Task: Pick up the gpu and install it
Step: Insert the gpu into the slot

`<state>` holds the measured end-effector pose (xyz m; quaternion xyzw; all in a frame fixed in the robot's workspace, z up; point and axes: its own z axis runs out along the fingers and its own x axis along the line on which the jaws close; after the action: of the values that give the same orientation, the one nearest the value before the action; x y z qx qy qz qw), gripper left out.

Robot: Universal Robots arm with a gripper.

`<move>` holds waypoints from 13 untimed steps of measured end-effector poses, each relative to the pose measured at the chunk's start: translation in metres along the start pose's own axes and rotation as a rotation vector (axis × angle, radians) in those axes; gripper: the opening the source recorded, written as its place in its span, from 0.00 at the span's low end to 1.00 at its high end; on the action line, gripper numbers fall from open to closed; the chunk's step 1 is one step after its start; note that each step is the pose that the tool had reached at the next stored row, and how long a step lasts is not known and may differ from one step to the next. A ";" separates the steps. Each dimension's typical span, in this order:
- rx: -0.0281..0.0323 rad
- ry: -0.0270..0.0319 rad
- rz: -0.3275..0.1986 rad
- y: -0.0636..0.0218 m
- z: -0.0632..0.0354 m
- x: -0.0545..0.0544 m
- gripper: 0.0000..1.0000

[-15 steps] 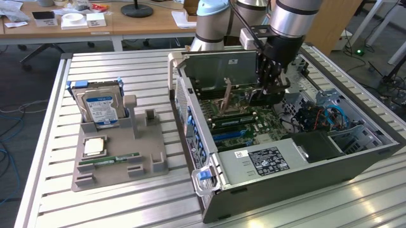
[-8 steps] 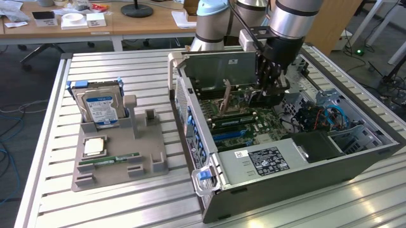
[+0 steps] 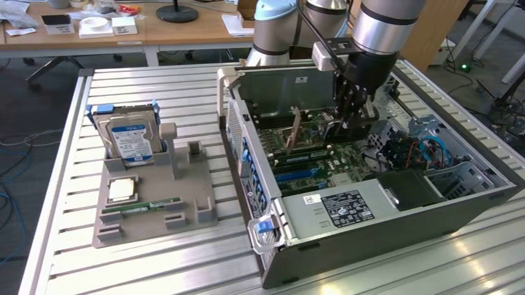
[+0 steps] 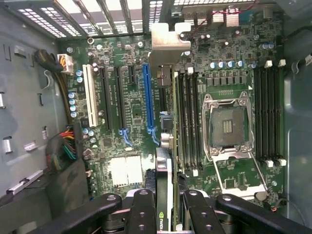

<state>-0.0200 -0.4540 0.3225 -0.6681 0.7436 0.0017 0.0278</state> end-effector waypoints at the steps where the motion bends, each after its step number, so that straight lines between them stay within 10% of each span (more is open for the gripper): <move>1: 0.0000 0.0001 0.000 0.0000 0.0001 0.000 0.27; 13: -0.0001 0.0003 -0.001 0.0012 0.0125 0.001 0.27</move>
<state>-0.0208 -0.4541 0.3099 -0.6686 0.7431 0.0016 0.0277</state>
